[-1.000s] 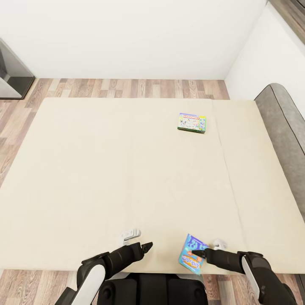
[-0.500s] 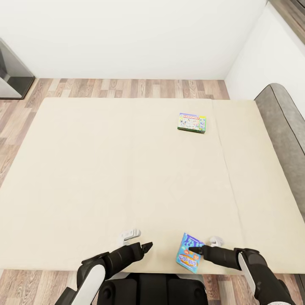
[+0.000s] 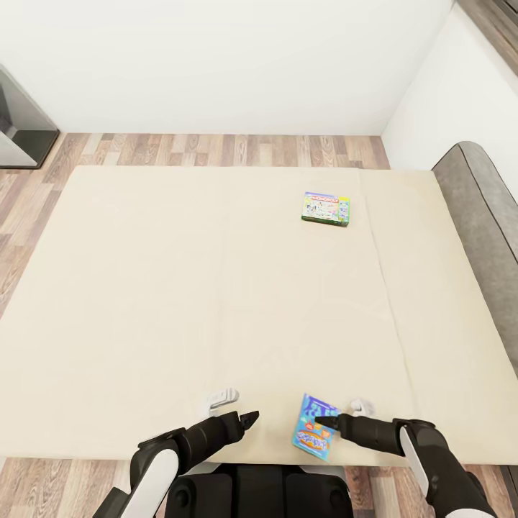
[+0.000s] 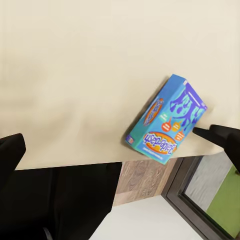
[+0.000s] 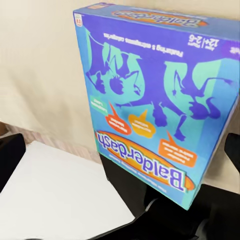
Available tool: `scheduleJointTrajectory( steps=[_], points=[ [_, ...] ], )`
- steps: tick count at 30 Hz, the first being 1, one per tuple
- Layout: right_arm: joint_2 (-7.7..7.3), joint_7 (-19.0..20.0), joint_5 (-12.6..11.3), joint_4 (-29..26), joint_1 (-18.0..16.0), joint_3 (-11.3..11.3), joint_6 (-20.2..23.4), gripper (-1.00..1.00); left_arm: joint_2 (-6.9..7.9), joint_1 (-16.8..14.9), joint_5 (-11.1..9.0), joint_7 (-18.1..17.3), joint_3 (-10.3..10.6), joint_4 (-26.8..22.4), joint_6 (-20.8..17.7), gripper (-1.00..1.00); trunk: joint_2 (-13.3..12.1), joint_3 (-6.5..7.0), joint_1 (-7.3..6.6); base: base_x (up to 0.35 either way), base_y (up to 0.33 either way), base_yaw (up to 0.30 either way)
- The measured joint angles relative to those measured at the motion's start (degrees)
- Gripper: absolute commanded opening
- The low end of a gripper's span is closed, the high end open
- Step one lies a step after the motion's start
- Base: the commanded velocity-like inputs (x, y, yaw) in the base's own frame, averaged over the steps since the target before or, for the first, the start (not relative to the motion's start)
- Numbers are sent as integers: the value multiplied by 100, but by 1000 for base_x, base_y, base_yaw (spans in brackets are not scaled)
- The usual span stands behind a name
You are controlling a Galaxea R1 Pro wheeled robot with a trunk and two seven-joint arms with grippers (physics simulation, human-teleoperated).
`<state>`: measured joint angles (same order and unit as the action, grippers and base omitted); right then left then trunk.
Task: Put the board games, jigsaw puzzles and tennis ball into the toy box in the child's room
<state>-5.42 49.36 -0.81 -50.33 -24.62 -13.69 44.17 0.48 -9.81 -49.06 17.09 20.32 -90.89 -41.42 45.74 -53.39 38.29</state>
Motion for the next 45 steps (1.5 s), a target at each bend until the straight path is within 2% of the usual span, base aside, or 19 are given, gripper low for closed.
scheduleJointTrajectory(
  steps=[5,14,37,45],
  points=[
    [8,286,13,0,-8,0,10,100,0,0,0,0,-1,0,0,100,0,0,0,0,0,0],
    [16,467,21,-1,-32,1,75,100,0,0,7,0,-10,0,0,100,0,0,0,0,0,0],
    [53,529,24,-1,-43,9,247,100,8,0,14,0,-23,0,0,100,0,0,0,0,0,0],
    [48,522,30,-1,-40,90,249,100,8,0,16,0,-27,0,0,100,0,0,0,0,0,0]
  ],
)
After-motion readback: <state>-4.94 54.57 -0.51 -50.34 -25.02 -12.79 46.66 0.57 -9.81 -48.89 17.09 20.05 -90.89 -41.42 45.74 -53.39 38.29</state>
